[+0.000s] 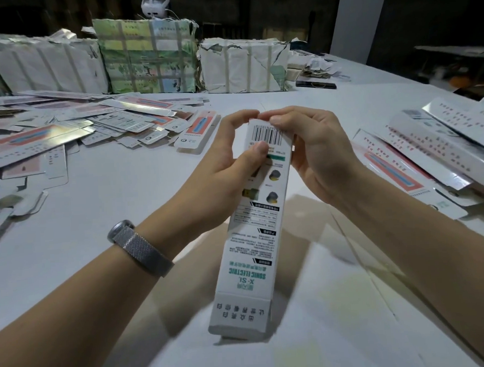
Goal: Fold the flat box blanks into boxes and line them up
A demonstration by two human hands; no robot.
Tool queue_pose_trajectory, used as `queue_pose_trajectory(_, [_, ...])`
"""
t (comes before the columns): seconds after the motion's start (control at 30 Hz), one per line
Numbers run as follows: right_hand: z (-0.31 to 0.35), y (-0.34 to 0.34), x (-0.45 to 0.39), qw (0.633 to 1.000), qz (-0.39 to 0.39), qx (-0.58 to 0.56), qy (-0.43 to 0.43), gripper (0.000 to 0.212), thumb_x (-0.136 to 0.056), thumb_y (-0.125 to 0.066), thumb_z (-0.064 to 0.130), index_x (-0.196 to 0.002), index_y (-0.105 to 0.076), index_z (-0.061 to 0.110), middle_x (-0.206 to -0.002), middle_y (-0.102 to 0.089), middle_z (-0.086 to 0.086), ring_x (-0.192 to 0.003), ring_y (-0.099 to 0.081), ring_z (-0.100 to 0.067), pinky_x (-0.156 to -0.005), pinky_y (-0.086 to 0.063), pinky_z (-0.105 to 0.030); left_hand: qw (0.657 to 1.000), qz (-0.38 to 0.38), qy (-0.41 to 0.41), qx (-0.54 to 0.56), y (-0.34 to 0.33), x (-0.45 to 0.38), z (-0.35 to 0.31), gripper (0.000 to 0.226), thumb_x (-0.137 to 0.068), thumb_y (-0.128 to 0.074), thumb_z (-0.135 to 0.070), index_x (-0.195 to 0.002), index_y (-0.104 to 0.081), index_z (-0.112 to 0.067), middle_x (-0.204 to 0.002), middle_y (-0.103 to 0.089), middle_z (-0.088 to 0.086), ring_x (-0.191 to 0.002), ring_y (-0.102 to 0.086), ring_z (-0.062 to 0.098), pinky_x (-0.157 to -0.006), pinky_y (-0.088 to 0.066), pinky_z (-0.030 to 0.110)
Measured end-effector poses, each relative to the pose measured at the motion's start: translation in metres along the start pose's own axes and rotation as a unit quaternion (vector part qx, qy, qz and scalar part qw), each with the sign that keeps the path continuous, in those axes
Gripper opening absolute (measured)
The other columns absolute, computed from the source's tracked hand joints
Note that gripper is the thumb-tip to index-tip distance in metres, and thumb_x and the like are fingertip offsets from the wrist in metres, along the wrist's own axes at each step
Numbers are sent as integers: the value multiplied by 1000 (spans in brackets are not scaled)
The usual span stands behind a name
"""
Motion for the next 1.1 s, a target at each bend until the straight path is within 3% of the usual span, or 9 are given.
queue_pose_trajectory(0.13, [0, -5, 1, 999, 17, 28, 14, 26, -92, -51, 24, -91, -76, 16, -81, -70, 0, -83, -62, -19, -77, -47, -44, 1000, -27, -5, -2, 7, 0, 0, 25, -108, -43, -19, -129, -39, -30, -86, -73, 0, -71, -70, 14, -57, -55, 28])
queue_pose_trajectory(0.37, [-1, -14, 3, 998, 41, 31, 19, 22, -89, -56, 18, -102, -72, 12, -96, -69, -7, -86, -65, -20, -83, -53, -51, 997, -74, -20, -28, 16, -2, 2, 15, -108, -45, -23, -121, -42, -30, -86, -70, 10, -70, -68, 18, -58, -55, 31])
queue_pose_trajectory(0.5, [3, -20, 6, 990, 31, 120, 66, 37, -93, -64, 17, -128, -55, 25, -110, -63, 1, -94, -64, -19, -83, -58, -36, 991, -124, -35, -28, 23, -3, -3, 14, -109, -42, -20, -116, -40, -31, -98, -71, 15, -73, -71, 22, -61, -59, 33])
queue_pose_trajectory(0.6, [23, -20, 10, 925, -19, 347, 157, 44, -94, -65, 26, -136, -53, 21, -118, -50, 3, -95, -52, -5, -76, -49, -17, 985, -159, -30, -55, 29, -2, -2, 13, -109, -40, -22, -108, -36, -34, -81, -66, 3, -57, -65, 13, -44, -50, 27])
queue_pose_trajectory(0.67, [25, -28, 14, 874, -9, 458, 163, 51, -95, -58, 35, -143, -50, 17, -124, -46, 0, -100, -48, -7, -83, -49, -26, 982, -174, -13, -65, 31, -3, 2, 11, -109, -40, -27, -107, -34, -36, -73, -62, -2, -54, -59, 17, -44, -50, 38])
queue_pose_trajectory(0.77, [19, -34, 15, 827, 35, 550, 111, 70, -91, -49, 48, -154, -32, 23, -132, -43, 2, -115, -50, -16, -92, -49, -41, 989, -144, 29, -3, 23, -6, 10, 19, -101, -45, -49, -114, -35, -41, -84, -68, -2, -70, -62, 25, -65, -52, 52])
queue_pose_trajectory(0.9, [25, -25, 12, 820, 76, 562, 75, 78, -88, -65, 45, -154, -30, 21, -131, -47, -3, -110, -49, -18, -95, -47, -43, 998, -62, 31, 14, 5, -7, 16, 51, -86, -53, -62, -130, -32, -51, -91, -75, -7, -75, -69, 18, -68, -56, 40])
queue_pose_trajectory(0.97, [29, -21, 11, 814, 77, 571, 73, 80, -86, -66, 44, -154, -30, 20, -130, -50, -3, -110, -50, -18, -94, -47, -43, 999, -29, 30, 3, -1, -7, 18, 67, -76, -54, -68, -135, -23, -65, -102, -75, -10, -89, -74, 15, -73, -60, 36])
queue_pose_trajectory(1.1, [46, 36, -11, 797, -29, 602, 43, 75, -78, -67, 35, -147, -39, 27, -127, -58, 1, -110, -54, -20, -88, -51, -44, 997, -46, 28, -53, 10, -9, 16, 51, -71, -53, -76, -113, -27, -88, -117, -72, -16, -109, -71, 14, -81, -54, 37])
Point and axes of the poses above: each hand's wrist, its own x-axis away from the middle knuckle, its own y-axis out of the back of the hand, z = x × y, the point moved 9 cm from there along -x, towards the middle knuckle
